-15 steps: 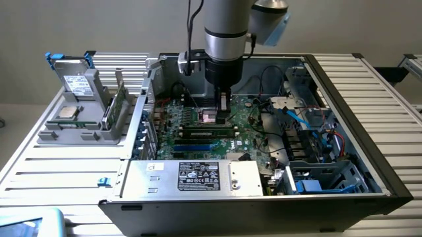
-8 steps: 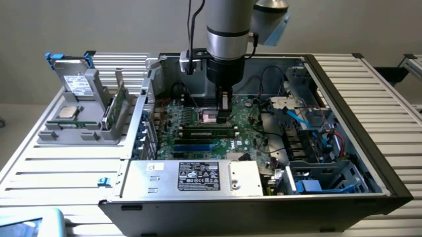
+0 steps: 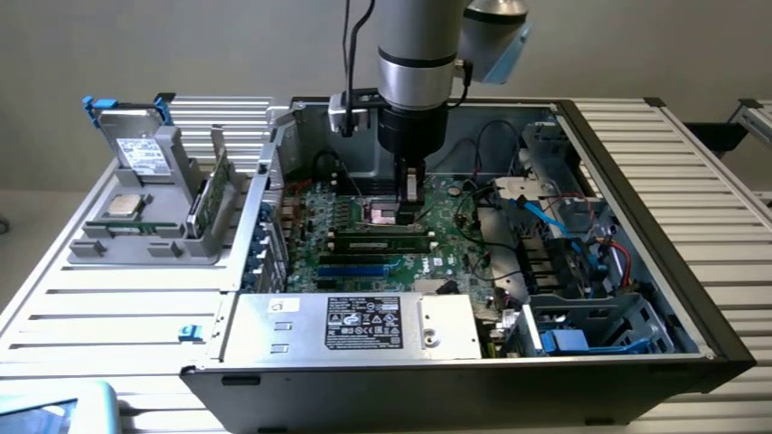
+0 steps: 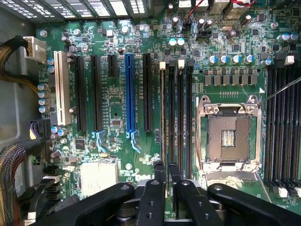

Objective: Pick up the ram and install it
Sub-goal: 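Press down the ram until it locks into place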

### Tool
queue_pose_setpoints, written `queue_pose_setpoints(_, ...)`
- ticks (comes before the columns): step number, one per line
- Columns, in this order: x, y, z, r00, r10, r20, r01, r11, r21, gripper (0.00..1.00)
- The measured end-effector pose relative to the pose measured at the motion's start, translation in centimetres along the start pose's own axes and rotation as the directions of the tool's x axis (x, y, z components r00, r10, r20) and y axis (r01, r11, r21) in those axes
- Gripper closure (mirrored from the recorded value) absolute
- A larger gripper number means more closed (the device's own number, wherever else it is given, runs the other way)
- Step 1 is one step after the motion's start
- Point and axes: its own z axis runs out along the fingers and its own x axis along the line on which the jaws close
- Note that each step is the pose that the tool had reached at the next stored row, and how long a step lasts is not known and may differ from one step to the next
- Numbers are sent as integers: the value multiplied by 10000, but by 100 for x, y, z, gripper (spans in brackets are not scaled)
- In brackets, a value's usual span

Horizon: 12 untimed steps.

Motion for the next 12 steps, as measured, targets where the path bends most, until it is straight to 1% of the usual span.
queue_pose_setpoints(2, 0, 0, 0, 10000, 0, 0, 0, 10000, 0, 89)
queue_pose_setpoints(3, 0, 0, 3, 10000, 0, -15, 0, 10000, -3, 89)
queue_pose_setpoints(4, 0, 0, 12, 10000, -2, -44, 2, 10000, -11, 89)
queue_pose_setpoints(5, 1, -2, 18, 10000, -4, -53, 4, 10000, -51, 89)
queue_pose_setpoints(6, 4, -6, 24, 10000, -6, -56, 6, 9999, -109, 89)
queue_pose_setpoints(7, 5, -13, 33, 10000, -9, -58, 8, 9999, -144, 89)
queue_pose_setpoints(9, 5, -43, 66, 10000, -9, -58, 8, 9999, -153, 89)
queue_pose_setpoints(12, 8, -59, 120, 10000, -10, -58, 9, 9999, -155, 89)
